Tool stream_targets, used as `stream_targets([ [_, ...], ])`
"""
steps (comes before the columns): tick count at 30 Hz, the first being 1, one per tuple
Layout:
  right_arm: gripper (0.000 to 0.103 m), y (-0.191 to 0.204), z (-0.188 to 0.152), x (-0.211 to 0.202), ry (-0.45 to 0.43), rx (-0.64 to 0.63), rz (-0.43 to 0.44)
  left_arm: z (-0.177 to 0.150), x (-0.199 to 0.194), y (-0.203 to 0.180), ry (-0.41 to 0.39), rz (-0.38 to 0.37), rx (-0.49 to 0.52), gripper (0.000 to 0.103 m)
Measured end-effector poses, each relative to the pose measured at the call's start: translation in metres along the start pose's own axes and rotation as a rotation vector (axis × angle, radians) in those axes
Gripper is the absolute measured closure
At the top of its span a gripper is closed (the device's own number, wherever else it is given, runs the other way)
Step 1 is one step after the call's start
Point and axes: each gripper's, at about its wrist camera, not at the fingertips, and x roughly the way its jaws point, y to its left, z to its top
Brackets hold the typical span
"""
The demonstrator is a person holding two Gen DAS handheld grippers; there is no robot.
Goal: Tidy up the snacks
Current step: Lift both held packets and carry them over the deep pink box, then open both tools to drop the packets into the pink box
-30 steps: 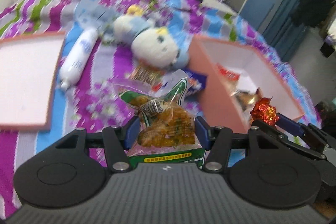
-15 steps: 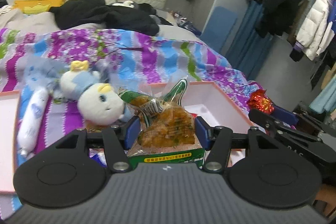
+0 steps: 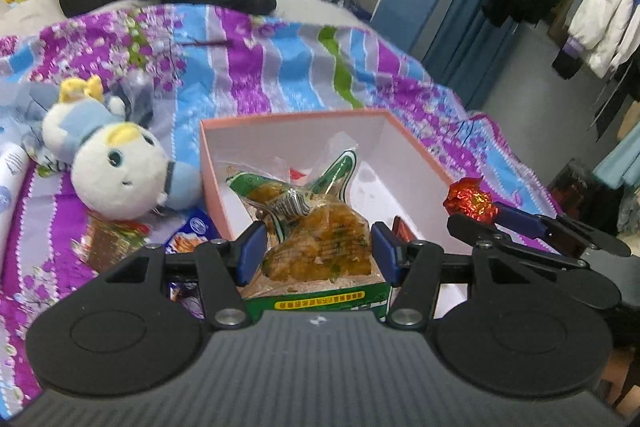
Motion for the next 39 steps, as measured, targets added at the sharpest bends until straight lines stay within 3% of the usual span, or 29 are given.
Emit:
stream_targets([
  [10, 0.047, -0.034, -0.027, 0.044, 0.104, 0.054, 0.018, -0.014, 0.063, -0.009, 0.083, 0.038, -0.022, 0.040],
  [16, 0.047, -0.043, -0.032, 0.051, 0.128, 0.072, 0.043, -0.022, 0.068, -0.012, 0.075, 0.064, -0.055, 0.035],
  [18, 0.036, -0.043, -0.031, 0.048, 0.119, 0.084, 0.051, -0.022, 0.064, -0.010, 0.083, 0.054, -0.070, 0.031],
  [24, 0.034, -0.037, -0.022, 0.031, 0.069, 0.091, 0.094, -0.018, 0.029, -0.015, 0.013, 0.076, -0.072, 0.027],
  [28, 0.034, -0.030, -0.013, 0.015, 0.033, 0.087, 0.114, -0.019, -0.002, -0.021, -0.053, 0.129, -0.025, 0.027],
  [39, 0.034, 0.008, 0.014, -0.032, -0.081, 0.054, 0.142, -0.020, -0.089, -0.005, -0.175, 0.137, -0.037, 0.027],
])
